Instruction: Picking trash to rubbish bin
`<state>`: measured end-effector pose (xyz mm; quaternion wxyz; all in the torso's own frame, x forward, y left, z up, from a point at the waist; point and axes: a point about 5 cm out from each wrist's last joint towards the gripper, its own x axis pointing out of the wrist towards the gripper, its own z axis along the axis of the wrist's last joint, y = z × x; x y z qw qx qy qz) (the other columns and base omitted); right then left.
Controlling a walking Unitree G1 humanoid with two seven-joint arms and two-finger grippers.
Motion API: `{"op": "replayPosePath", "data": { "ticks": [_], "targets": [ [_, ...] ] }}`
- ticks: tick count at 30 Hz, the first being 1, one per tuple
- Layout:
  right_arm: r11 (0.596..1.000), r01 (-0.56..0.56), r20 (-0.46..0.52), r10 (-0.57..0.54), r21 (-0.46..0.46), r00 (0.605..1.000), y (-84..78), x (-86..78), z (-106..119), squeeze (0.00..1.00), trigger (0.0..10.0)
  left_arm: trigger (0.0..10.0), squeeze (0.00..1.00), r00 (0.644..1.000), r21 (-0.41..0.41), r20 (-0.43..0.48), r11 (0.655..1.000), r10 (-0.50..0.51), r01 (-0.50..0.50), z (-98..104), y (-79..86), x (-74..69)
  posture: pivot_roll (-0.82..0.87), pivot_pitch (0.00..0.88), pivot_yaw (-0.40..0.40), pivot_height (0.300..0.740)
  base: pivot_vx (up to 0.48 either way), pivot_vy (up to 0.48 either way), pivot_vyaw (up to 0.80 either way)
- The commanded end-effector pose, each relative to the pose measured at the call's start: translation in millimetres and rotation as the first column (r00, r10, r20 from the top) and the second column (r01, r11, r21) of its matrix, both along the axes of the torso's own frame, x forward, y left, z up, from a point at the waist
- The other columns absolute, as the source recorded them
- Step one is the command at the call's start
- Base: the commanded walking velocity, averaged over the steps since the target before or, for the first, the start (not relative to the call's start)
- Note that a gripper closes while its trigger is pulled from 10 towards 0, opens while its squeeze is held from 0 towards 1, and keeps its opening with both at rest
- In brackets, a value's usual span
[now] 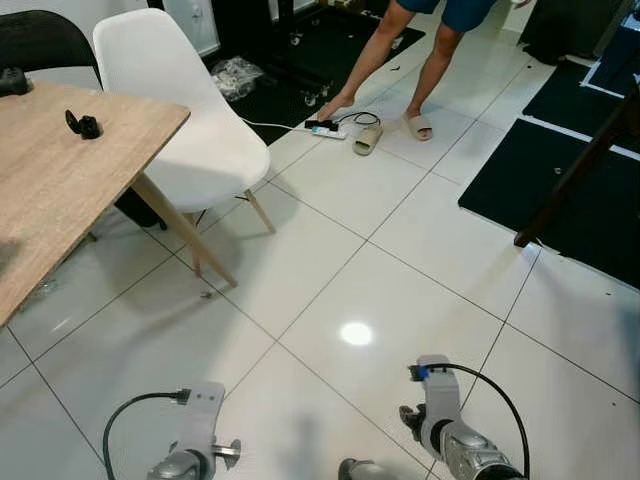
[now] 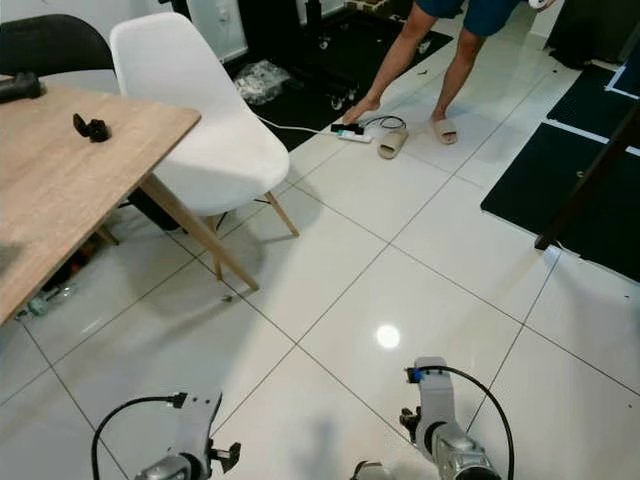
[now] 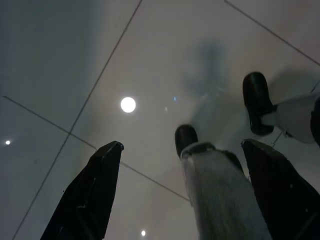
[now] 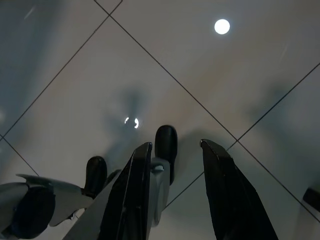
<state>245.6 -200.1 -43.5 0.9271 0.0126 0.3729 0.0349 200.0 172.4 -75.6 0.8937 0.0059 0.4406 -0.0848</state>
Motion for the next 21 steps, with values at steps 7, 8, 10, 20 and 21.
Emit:
{"op": "replayPosePath", "data": {
  "ticks": [7, 8, 10, 20, 21],
  "targets": [
    [0.999, 0.032, -0.033, -0.032, 0.008, 0.999, -4.3, -10.3, -6.7, 0.00, 10.0, 10.0, 0.00, 0.998, 0.008, -0.056, 1.000, -0.010, 0.010, -7.6, 2.1, -14.7, -0.12, 0.147, 0.029, 0.740, 0.000, 0.000, 0.00],
    [0.999, 0.033, -0.033, -0.033, 0.009, 0.999, -4.0, -10.4, -6.8, 0.00, 10.0, 10.0, 0.00, 0.999, 0.008, -0.054, 1.000, -0.010, 0.010, -7.1, 2.3, -13.7, -0.12, 0.149, 0.030, 0.740, 0.000, 0.000, 0.00],
    [0.999, 0.033, -0.033, -0.032, 0.011, 0.999, -3.5, -10.4, -6.9, 0.00, 10.0, 10.0, 0.00, 0.999, 0.009, -0.052, 1.000, -0.011, 0.011, -6.7, 2.8, -12.8, -0.13, 0.150, 0.032, 0.740, 0.000, 0.000, 0.00],
    [0.997, 0.067, -0.024, -0.066, 0.033, 0.998, -1.9, -12.4, -8.3, 0.00, 10.0, 10.0, 0.00, 0.999, 0.013, -0.045, 1.000, -0.028, 0.029, -4.7, 4.3, -9.3, -0.14, 0.159, 0.056, 0.740, 0.000, 0.000, 0.00],
    [0.997, 0.068, -0.023, -0.068, 0.035, 0.997, -1.3, -12.4, -8.4, 0.00, 10.0, 10.0, 0.00, 0.999, 0.014, -0.042, 0.999, -0.031, 0.031, -4.0, 4.8, -8.1, -0.14, 0.159, 0.057, 0.740, 0.000, 0.000, 0.00]
  ]
}}
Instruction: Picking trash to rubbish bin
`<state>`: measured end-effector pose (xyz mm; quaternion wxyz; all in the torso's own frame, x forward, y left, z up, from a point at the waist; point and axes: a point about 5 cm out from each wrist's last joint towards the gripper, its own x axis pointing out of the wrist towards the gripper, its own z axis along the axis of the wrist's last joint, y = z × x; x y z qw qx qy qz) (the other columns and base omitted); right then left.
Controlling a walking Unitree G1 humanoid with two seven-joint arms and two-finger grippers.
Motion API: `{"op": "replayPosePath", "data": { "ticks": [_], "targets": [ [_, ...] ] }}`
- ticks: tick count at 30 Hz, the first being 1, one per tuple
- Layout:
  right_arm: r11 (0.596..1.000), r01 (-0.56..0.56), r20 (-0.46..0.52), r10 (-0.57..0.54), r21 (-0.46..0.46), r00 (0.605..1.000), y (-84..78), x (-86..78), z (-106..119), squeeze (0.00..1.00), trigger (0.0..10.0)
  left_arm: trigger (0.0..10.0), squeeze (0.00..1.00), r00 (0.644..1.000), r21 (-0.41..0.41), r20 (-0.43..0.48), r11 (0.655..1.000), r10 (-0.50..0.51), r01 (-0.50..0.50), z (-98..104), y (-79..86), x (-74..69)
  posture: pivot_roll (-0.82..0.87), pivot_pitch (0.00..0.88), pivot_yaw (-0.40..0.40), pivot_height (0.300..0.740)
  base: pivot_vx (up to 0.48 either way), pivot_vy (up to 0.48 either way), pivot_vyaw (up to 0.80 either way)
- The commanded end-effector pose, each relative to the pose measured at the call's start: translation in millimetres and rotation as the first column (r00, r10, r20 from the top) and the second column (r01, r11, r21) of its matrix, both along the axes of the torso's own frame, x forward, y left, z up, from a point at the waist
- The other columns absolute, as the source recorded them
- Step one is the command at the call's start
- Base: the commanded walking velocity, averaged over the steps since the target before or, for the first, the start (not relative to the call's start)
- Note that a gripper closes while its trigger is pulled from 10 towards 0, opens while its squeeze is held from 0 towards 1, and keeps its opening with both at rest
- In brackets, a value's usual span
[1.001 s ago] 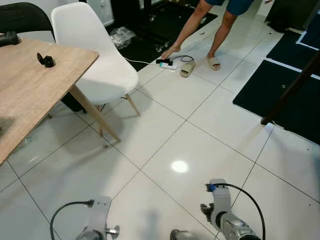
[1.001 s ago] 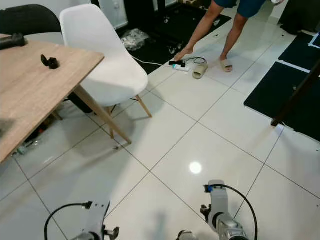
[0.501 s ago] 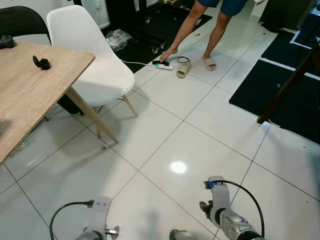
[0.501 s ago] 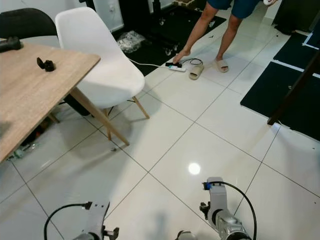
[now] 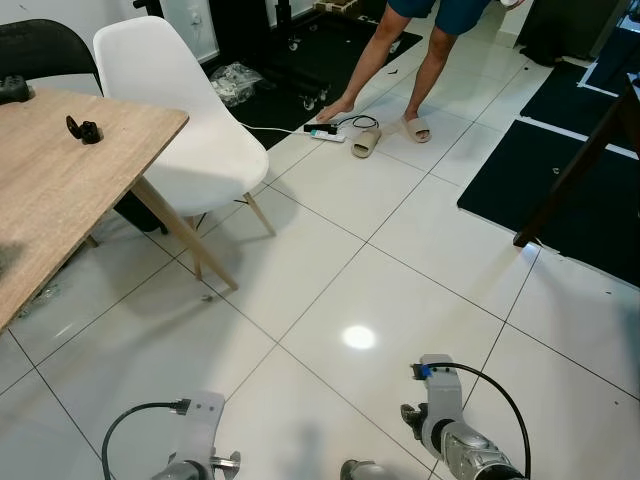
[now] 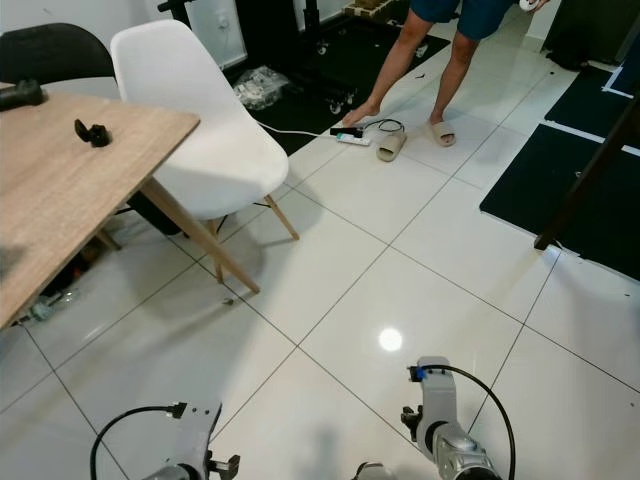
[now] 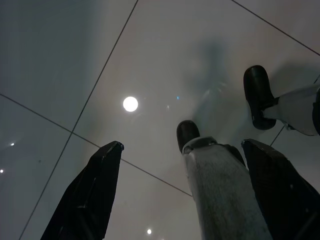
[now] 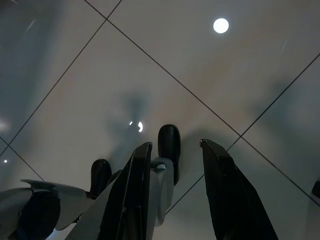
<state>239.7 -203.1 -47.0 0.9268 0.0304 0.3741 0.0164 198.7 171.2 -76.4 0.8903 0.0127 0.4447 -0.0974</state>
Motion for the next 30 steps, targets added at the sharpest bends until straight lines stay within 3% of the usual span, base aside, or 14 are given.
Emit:
{"op": "replayPosePath", "data": {
  "ticks": [1, 10, 18, 23, 30],
  "targets": [
    [1.000, 0.021, -0.018, -0.020, 0.017, 1.000, 1.8, -6.5, -5, 0.00, 10.0, 10.0, 0.00, 0.999, 0.013, -0.032, 1.000, -0.002, 0.002, -3, 5.9, -6.8, -0.14, 0.159, 0.057, 0.740, 0.000, 0.000, 0.00],
    [0.999, 0.033, -0.010, -0.033, 0.040, 0.999, 8.7, -6.3, -6, 0.00, 10.0, 10.0, 0.00, 0.999, 0.026, -0.032, 1.000, -0.006, 0.007, -2, 12.1, -6.7, -0.15, 0.160, 0.075, 0.740, 0.000, 0.000, 0.00],
    [0.999, 0.012, -0.017, -0.011, 0.049, 1.000, 13.0, -6.9, -7, 0.00, 10.0, 10.0, 0.00, 1.000, 0.020, -0.013, 1.000, 0.018, -0.018, 0, 12.4, -1.3, -0.12, 0.149, 0.041, 0.740, 0.000, 0.000, 0.00],
    [0.999, -0.030, -0.012, 0.030, 0.030, 0.999, 11.7, -2.3, -4, 0.00, 10.0, 10.0, 0.00, 0.999, 0.004, -0.011, 0.999, 0.037, -0.037, -1, 7.1, -2.2, -0.12, 0.143, 0.029, 0.740, 0.000, 0.000, 0.00],
    [1.000, 0.007, -0.002, -0.007, 0.031, 1.000, 4.2, 0.7, 0, 0.00, 10.0, 10.0, 0.00, 1.000, -0.021, -0.004, 0.999, 0.024, -0.024, -1, -6.0, 0.4, -0.12, 0.141, 0.031, 0.740, 0.000, 0.000, 0.00]
  ]
}}
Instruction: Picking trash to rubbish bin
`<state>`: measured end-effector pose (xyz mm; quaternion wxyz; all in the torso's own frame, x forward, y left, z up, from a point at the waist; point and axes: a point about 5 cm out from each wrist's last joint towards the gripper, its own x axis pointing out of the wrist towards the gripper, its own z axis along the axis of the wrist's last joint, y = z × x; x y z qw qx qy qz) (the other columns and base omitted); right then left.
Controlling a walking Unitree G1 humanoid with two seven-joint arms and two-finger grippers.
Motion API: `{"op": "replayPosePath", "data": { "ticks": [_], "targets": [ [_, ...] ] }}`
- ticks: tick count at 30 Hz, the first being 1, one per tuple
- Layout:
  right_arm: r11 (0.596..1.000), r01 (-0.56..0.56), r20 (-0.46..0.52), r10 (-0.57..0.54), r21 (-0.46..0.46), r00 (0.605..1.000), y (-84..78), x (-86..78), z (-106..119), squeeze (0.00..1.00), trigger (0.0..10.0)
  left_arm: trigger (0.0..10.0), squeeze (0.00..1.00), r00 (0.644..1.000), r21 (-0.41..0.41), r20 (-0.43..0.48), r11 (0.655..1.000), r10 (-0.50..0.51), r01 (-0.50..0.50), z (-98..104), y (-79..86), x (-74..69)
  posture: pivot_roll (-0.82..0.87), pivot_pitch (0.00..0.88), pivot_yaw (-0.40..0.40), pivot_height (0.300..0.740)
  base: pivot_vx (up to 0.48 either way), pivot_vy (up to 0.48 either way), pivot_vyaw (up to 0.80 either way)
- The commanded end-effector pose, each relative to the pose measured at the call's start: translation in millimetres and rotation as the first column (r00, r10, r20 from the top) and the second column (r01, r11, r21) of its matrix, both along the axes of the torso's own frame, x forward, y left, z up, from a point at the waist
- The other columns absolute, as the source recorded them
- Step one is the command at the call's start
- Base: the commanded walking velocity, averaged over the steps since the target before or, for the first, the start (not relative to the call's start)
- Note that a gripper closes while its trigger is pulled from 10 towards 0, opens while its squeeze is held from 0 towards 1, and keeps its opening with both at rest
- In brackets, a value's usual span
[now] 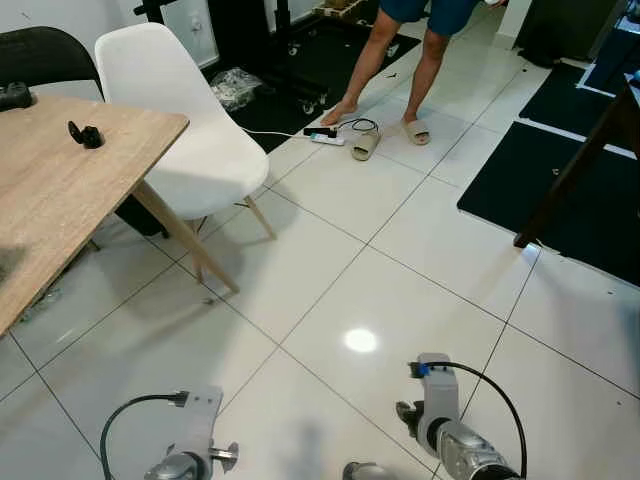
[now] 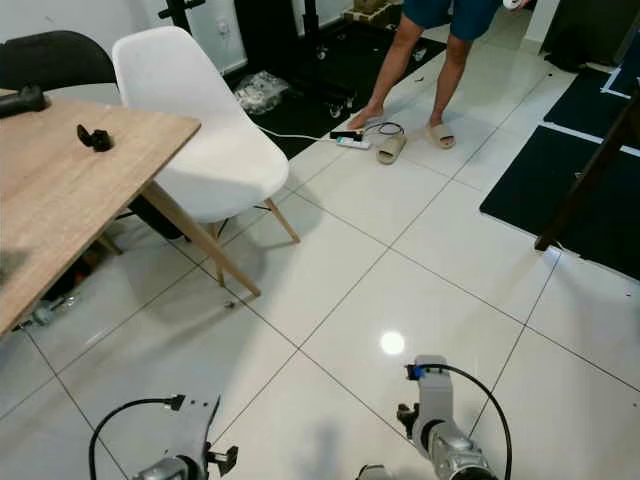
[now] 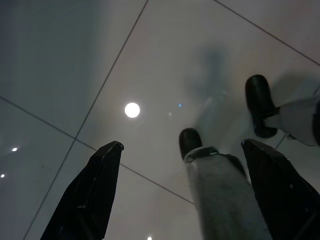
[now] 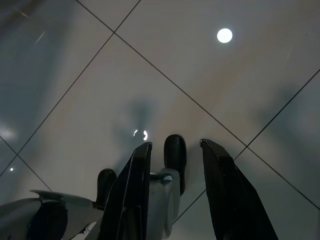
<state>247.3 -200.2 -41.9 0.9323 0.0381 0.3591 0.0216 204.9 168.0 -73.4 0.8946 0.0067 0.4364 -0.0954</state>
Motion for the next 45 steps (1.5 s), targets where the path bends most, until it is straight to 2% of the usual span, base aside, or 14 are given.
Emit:
{"op": "replayPosePath", "data": {
  "ticks": [1, 4, 10, 14, 27, 41, 45],
  "targets": [
    [1.000, 0.011, -0.033, -0.010, 0.014, 0.999, 1.7, -6.8, -6, 0.00, 10.0, 10.0, 0.00, 1.000, -0.012, -0.021, 1.000, 0.009, -0.009, -3, -3.4, -5.5, -0.12, 0.141, 0.033, 0.740, 0.000, 0.000, 0.00],
    [0.999, 0.024, -0.024, -0.023, 0.033, 0.999, 7.0, -7.1, -6, 0.00, 10.0, 10.0, 0.00, 1.000, -0.004, -0.022, 1.000, -0.014, 0.014, -3, -1.7, -4.8, -0.13, 0.144, 0.064, 0.740, 0.000, 0.000, 0.00],
    [0.999, 0.002, -0.025, -0.001, 0.039, 1.000, 12.8, -8.8, -8, 0.00, 10.0, 10.0, 0.00, 0.999, 0.018, -0.025, 1.000, -0.025, 0.026, -1, 7.3, -3.2, -0.13, 0.137, 0.070, 0.740, 0.000, 0.000, 0.00],
    [0.999, 0.024, -0.007, -0.023, 0.032, 1.000, 3.5, -2.3, -2, 0.00, 10.0, 10.0, 0.00, 1.000, 0.031, -0.008, 1.000, -0.002, 0.003, 3, 14.1, 2.7, -0.14, 0.130, 0.060, 0.740, 0.000, 0.000, 0.00],
    [0.999, 0.028, 0.002, -0.028, 0.025, 1.000, 0.0, 0.0, 0, 0.00, 10.0, 10.0, 0.00, 1.000, 0.000, -0.010, 1.000, -0.020, 0.020, 1, -1.4, 1.8, -0.15, 0.120, 0.055, 0.740, 0.000, 0.000, 0.00],
    [0.999, 0.036, 0.003, -0.036, 0.031, 0.999, 1.2, -0.5, -1, 0.00, 10.0, 10.0, 0.00, 1.000, 0.011, -0.013, 1.000, -0.018, 0.019, 1, 5.3, 0.9, -0.16, 0.120, 0.066, 0.740, 0.000, 0.000, 0.00],
    [0.998, 0.056, 0.003, -0.056, 0.040, 0.998, 0.2, -3.2, -2, 0.00, 10.0, 10.0, 0.00, 0.999, 0.009, -0.006, 0.999, -0.037, 0.037, 2, 0.8, 4.7, -0.16, 0.125, 0.074, 0.740, 0.000, 0.000, 0.00]
  ]
}}
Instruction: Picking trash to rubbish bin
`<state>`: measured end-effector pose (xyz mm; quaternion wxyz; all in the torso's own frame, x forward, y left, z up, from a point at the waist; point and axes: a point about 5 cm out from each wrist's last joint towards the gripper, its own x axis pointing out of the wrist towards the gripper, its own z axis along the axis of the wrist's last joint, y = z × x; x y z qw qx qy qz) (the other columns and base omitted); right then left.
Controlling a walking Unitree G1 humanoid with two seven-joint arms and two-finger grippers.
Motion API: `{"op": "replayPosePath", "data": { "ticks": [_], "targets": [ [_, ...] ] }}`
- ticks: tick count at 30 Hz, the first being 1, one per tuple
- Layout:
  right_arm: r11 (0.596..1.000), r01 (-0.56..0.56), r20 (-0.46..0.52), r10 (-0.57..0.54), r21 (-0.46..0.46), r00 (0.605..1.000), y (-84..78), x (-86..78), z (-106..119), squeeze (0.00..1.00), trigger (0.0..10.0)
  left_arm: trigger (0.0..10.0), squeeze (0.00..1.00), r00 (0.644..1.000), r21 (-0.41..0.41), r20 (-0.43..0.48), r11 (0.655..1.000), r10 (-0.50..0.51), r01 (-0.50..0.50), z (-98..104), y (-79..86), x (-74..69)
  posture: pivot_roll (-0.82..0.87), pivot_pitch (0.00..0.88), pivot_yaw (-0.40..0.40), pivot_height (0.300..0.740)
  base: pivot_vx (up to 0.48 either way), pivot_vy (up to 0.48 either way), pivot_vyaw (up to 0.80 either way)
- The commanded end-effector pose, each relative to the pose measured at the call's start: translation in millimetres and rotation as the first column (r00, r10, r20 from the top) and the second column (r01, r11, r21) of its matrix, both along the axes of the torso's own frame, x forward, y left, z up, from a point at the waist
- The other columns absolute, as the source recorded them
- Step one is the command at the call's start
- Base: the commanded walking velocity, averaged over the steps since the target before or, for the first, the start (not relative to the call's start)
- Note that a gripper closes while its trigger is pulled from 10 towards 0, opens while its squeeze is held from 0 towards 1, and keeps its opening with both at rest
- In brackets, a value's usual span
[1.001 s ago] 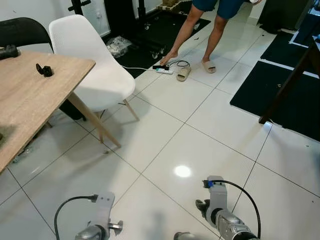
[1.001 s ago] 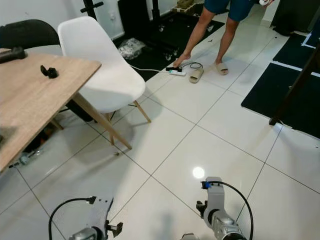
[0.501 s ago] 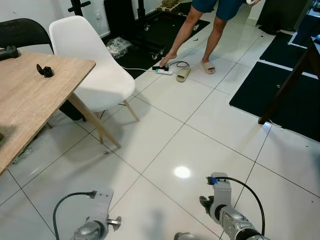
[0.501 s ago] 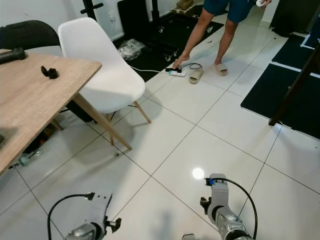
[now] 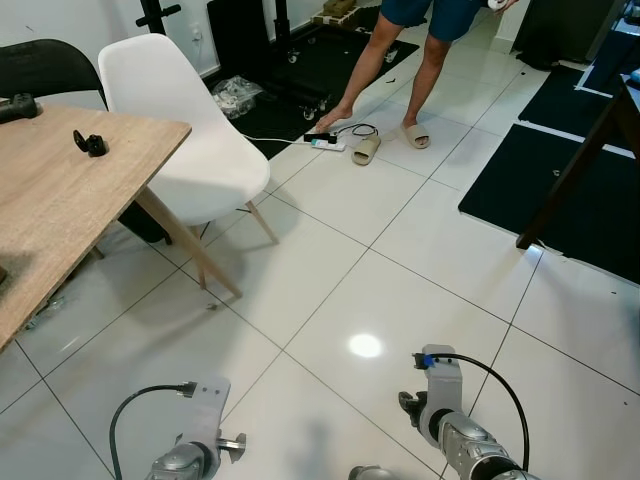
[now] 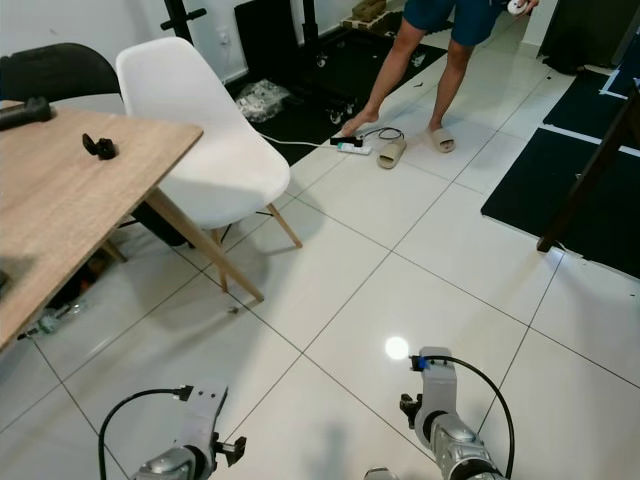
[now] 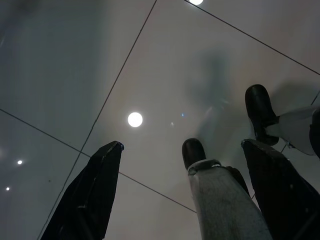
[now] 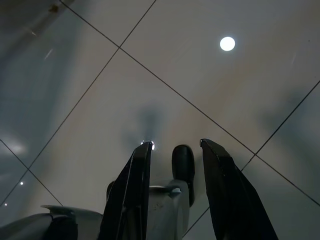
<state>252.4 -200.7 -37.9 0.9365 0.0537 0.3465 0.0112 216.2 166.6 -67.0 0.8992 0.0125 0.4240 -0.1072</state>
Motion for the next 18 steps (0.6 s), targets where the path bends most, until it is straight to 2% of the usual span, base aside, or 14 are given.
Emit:
{"op": "replayPosePath", "data": {
  "ticks": [1, 10, 18],
  "targets": [
    [1.000, 0.024, -0.023, -0.023, 0.018, 0.999, 0.9, -8.8, -6.6, 0.00, 10.0, 10.0, 0.00, 0.999, 0.012, -0.032, 1.000, -0.014, 0.014, -3.8, 1.6, -6.1, -0.16, 0.125, 0.074, 0.740, 0.000, 0.000, 0.00],
    [1.000, 0.017, -0.015, -0.016, 0.026, 1.000, 4.2, -6.3, -5.4, 0.00, 10.0, 10.0, 0.00, 0.999, -0.001, -0.029, 0.999, -0.032, 0.032, -3.6, -3.4, -5.6, -0.17, 0.131, 0.087, 0.740, 0.000, 0.000, 0.00],
    [1.000, -0.002, -0.029, 0.003, 0.026, 1.000, 8.6, -8.9, -8.0, 0.00, 10.0, 10.0, 0.00, 0.999, 0.010, -0.020, 0.999, -0.034, 0.035, -1.0, 0.6, -1.5, -0.16, 0.126, 0.087, 0.740, 0.000, 0.000, 0.00]
  ]
}}
